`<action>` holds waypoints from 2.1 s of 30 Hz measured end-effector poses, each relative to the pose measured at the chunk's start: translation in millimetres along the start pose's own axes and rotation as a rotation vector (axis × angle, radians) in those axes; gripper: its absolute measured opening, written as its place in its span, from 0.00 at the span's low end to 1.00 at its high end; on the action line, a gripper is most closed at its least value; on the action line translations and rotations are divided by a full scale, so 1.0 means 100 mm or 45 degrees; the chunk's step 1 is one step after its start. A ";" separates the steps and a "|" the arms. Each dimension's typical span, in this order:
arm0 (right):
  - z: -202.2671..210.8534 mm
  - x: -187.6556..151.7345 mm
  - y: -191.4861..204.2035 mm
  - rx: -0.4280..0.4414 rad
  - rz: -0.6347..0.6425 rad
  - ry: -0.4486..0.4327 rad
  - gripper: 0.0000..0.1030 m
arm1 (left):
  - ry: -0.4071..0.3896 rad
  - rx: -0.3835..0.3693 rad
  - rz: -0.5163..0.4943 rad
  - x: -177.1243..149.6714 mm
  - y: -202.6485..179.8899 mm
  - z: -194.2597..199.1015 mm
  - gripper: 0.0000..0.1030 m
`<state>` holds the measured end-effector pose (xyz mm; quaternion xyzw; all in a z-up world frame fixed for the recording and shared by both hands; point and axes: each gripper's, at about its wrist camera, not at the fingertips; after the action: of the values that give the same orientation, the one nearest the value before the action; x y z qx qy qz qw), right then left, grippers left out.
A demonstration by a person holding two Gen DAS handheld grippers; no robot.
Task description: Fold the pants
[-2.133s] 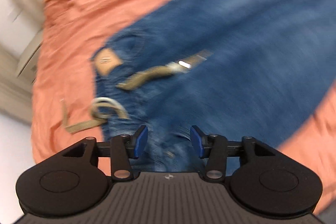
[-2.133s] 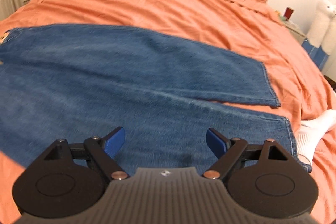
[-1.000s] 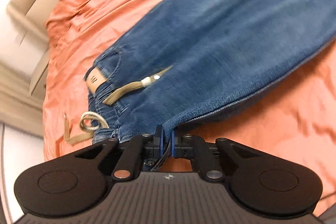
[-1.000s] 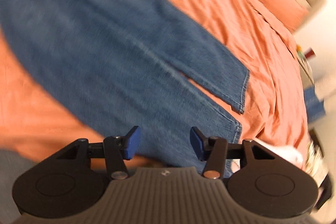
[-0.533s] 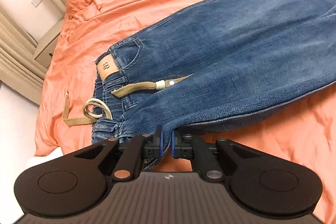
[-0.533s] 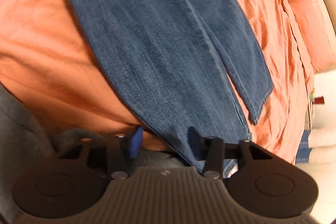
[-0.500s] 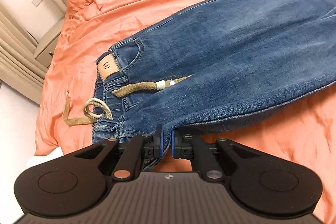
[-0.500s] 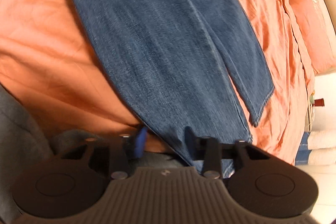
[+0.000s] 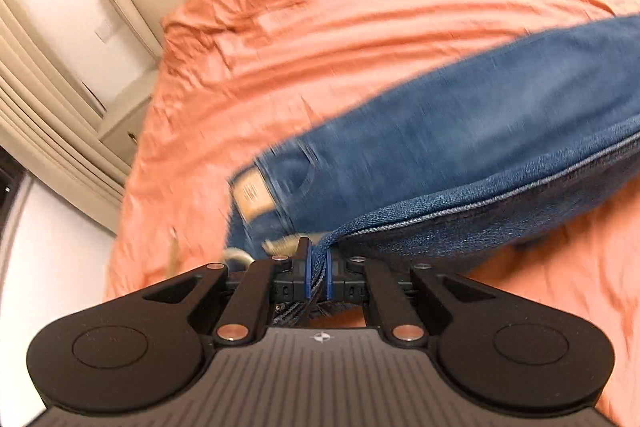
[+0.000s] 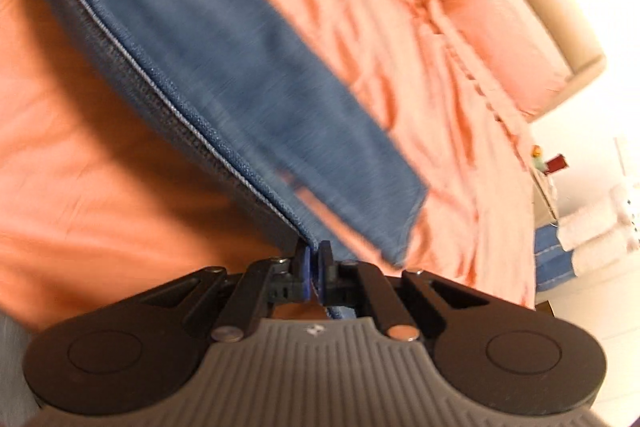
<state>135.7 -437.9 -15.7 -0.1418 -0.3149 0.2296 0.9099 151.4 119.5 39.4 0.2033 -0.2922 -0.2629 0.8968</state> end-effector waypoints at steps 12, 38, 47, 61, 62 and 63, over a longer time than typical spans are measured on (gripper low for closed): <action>-0.64 1.03 -0.41 -0.143 -0.161 -0.036 0.00 | 0.021 0.133 -0.031 0.90 0.28 -0.69 0.07; -2.76 1.47 -0.10 -0.073 -0.073 0.239 0.00 | 0.201 0.004 -0.091 1.09 0.05 -2.47 0.07; -2.36 1.69 -0.44 -0.075 -0.219 0.164 0.00 | 0.167 -0.032 0.080 1.26 0.42 -2.17 0.07; -2.81 1.63 -0.16 -0.181 -0.261 0.188 0.24 | 0.187 -0.078 0.077 1.15 0.42 -2.47 0.60; -2.77 1.63 -0.18 -0.198 -0.279 0.176 0.40 | 0.161 -0.073 0.106 1.14 0.49 -2.38 0.88; -2.72 1.65 -0.20 -0.208 -0.301 0.155 0.44 | 0.120 -0.069 0.127 1.13 0.55 -2.28 0.89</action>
<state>430.3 -402.0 -130.8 -0.1908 -0.2913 0.0855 0.9335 392.3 143.7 -55.4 0.1762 -0.2521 -0.2160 0.9267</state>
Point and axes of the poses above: each gripper's, at about its wrist camera, not at the fingertips, and z roughly against the way its jaws point, y to its left, x to its top, and after that the axes turned 14 degrees about -z, right-handed
